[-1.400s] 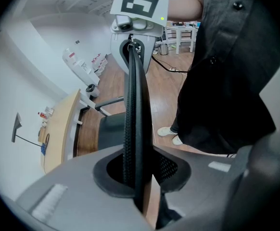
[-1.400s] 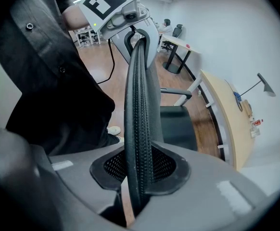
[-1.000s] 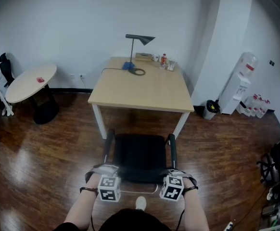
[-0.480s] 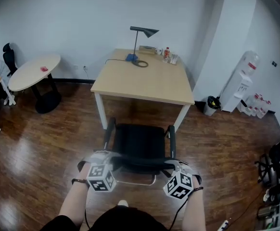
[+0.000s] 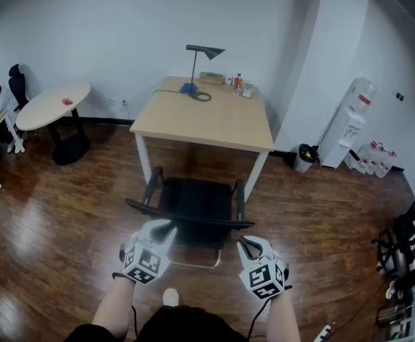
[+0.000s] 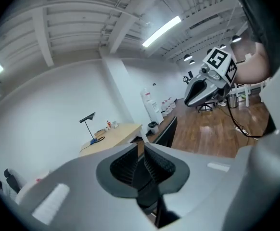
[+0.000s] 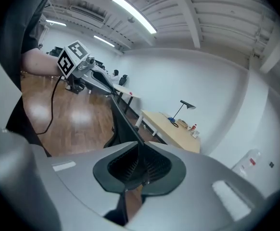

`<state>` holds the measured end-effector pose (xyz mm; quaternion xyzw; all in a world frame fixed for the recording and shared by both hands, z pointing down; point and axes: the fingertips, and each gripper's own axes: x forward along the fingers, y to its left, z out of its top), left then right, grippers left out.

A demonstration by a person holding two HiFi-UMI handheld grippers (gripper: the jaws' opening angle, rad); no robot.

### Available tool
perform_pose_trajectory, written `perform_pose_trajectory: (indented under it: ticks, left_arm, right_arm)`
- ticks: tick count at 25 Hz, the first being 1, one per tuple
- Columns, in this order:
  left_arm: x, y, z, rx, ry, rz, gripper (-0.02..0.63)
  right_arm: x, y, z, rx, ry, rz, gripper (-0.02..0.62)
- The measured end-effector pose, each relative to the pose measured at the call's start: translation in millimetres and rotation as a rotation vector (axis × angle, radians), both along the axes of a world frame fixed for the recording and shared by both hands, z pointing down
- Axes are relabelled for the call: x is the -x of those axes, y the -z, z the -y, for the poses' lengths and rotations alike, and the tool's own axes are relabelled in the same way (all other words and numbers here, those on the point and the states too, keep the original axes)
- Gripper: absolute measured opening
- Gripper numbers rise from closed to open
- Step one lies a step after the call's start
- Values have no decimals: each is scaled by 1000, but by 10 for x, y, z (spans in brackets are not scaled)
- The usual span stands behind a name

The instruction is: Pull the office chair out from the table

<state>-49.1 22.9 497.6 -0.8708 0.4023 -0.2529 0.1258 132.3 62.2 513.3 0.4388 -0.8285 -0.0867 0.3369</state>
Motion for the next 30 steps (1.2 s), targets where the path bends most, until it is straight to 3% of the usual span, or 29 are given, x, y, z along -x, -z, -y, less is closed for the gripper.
perform_pose_trajectory:
  ticks: [5,10,14,17,19,23,26,30]
  left_arm:
    - [-155,33,-385,-29,73,-57,28]
    - [-189,99,-786,-78,139,-82,17]
    - [-161,288,-1064,-114,184,-214,14]
    - [-98,291,-1207,-148,196,-182,8]
    - [-53,263,-1267,-159,203,-180,8]
    - [17,382,-1351,-159,194,-332,6]
    - [55,389,-1354,-172,193,-374,6]
    - [226,492,-1419,-181,219,-512,6]
  right_arm:
    - [-198,-91,-354,7,27,5,44]
    - [-295,-6,-623,-31,44,84,29]
    - [-419,57,-809,-48,26,167,19]
    - [-585,46,-850,-62,-52,187,14]
    - [-680,76,-885,-78,-88,250,12]
    - [-795,228,-1009,-125,-120,440,12]
    - [-833,237,-1070,-161,-166,479,12]
    - [-725,337,-1185,-195,-210,567,12]
